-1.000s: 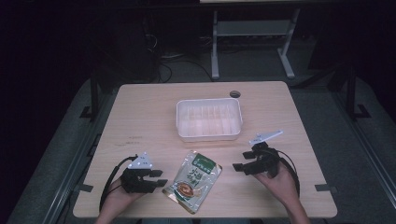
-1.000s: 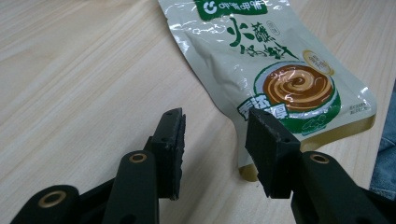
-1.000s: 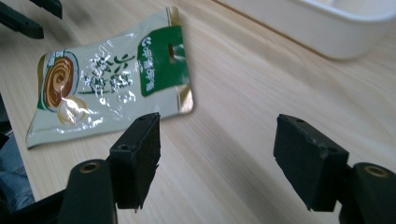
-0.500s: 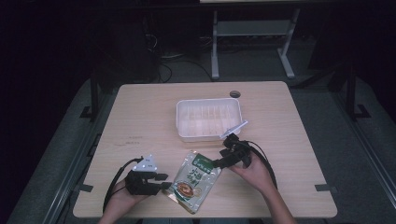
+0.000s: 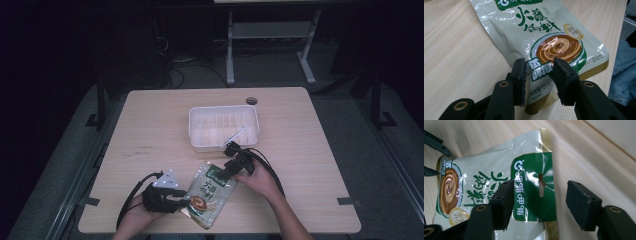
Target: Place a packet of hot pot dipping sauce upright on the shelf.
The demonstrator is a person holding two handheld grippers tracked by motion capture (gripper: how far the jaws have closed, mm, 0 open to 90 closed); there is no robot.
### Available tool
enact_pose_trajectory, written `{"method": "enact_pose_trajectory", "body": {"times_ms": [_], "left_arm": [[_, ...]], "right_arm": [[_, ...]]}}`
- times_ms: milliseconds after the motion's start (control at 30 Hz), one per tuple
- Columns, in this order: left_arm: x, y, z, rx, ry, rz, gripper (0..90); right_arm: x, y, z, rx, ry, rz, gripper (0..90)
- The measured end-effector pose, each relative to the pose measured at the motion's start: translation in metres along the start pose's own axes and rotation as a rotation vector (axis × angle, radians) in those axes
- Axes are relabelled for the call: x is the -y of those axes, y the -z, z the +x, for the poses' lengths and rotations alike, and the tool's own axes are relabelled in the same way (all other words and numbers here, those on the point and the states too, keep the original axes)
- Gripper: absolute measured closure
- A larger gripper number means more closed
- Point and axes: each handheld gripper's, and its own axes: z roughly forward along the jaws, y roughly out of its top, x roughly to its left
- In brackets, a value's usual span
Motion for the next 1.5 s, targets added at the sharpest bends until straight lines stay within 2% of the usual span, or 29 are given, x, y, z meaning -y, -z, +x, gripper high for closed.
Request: {"method": "enact_pose_trajectory", "body": {"times_ms": [367,633,833,967,1100,1300,1333,1500], "left_arm": [[0.001,-0.002,0.0,0.005,0.003,0.008,62.9],[0.001,-0.003,0.001,0.004,0.007,0.012,62.6],[0.001,-0.003,0.001,0.005,0.011,0.016,62.3],[0.001,-0.004,0.001,0.008,0.015,0.018,62.2],[0.001,-0.004,0.001,0.005,0.013,0.019,62.2],[0.001,-0.005,0.001,0.006,0.019,0.017,62.1],[0.001,-0.005,0.001,0.005,0.02,0.018,62.1],[0.002,-0.005,0.001,0.005,0.023,0.016,62.2]], "right_arm": [[-0.004,-0.005,0.006,-0.017,0.021,0.028,45.7],[-0.006,0.007,0.013,-0.012,0.036,0.002,48.3],[-0.011,0.016,0.019,-0.038,0.058,-0.016,52.3],[-0.013,0.019,0.019,-0.098,0.057,-0.022,55.2],[-0.014,0.02,0.019,-0.117,0.057,-0.002,58.2],[-0.014,0.021,0.012,-0.156,0.003,0.005,64.5],[-0.014,0.022,0.01,-0.189,-0.012,-0.003,66.1],[-0.013,0.024,0.008,-0.229,-0.032,-0.002,68.4]]}}
